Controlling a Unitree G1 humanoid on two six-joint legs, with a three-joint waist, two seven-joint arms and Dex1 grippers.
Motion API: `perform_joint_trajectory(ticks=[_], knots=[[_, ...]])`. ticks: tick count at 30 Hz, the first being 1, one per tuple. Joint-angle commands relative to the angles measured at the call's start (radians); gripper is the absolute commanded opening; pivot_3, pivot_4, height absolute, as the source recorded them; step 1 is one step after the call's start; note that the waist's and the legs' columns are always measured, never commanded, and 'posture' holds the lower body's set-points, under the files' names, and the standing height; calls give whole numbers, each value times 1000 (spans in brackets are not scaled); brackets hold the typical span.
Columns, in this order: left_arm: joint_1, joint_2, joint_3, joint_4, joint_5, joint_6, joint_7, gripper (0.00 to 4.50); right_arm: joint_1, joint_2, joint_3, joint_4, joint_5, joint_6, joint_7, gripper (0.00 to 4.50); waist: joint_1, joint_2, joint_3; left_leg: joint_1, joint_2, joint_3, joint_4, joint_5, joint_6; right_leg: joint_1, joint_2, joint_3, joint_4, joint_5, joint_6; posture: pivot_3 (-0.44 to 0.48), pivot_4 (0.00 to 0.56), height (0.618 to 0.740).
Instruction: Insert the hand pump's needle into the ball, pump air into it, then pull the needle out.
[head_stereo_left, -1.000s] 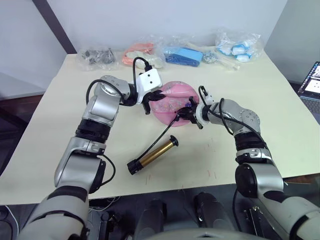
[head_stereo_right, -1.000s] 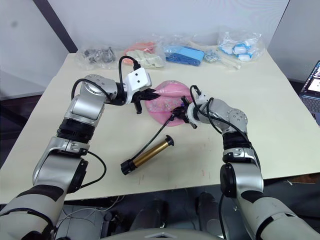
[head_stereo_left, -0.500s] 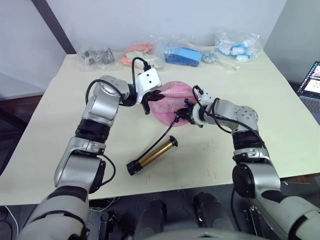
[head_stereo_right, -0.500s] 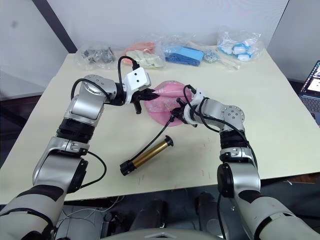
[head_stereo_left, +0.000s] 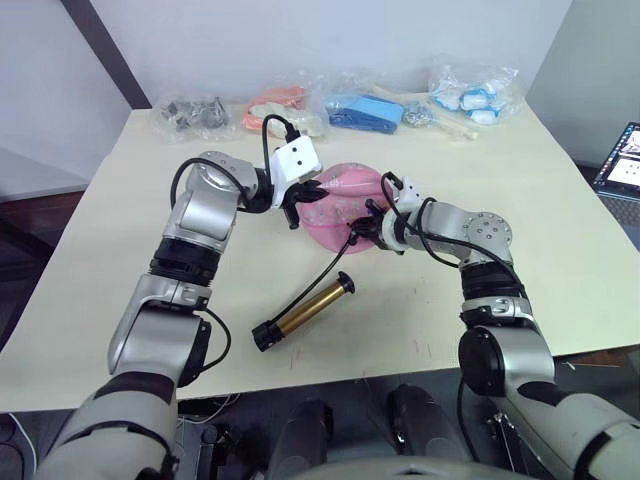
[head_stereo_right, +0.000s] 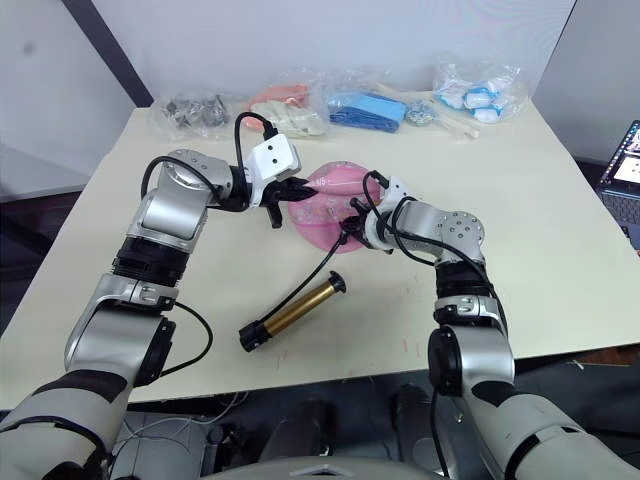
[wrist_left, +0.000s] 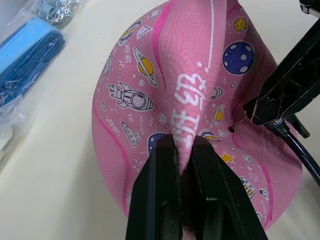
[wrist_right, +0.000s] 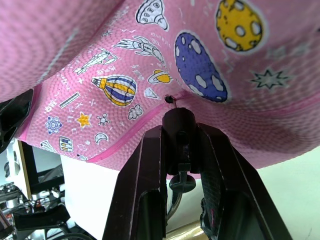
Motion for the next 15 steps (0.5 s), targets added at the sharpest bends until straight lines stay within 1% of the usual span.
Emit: perform_joint_trajectory(ticks=[1,6,15], knots=[[32,-20,-54,-39,-28,7,-76,11,-30,10,-18,12,-61,-21,9,398,0,0,0,0,0,0,0,0,0,0,0,0,0,0,0,0,150,740],[39,-18,-56,-46,-29,10,-79,11,-54,20,-22,13,-102,0,33,398,-1,0,0,0,0,0,-1,0,0,0,0,1,0,0,0,0,150,740],[53,-17,-57,-61,-32,29,-80,11,-87,29,42,9,-246,52,131,398,-3,0,0,3,0,1,-5,0,0,0,1,2,-1,0,0,0,150,740]])
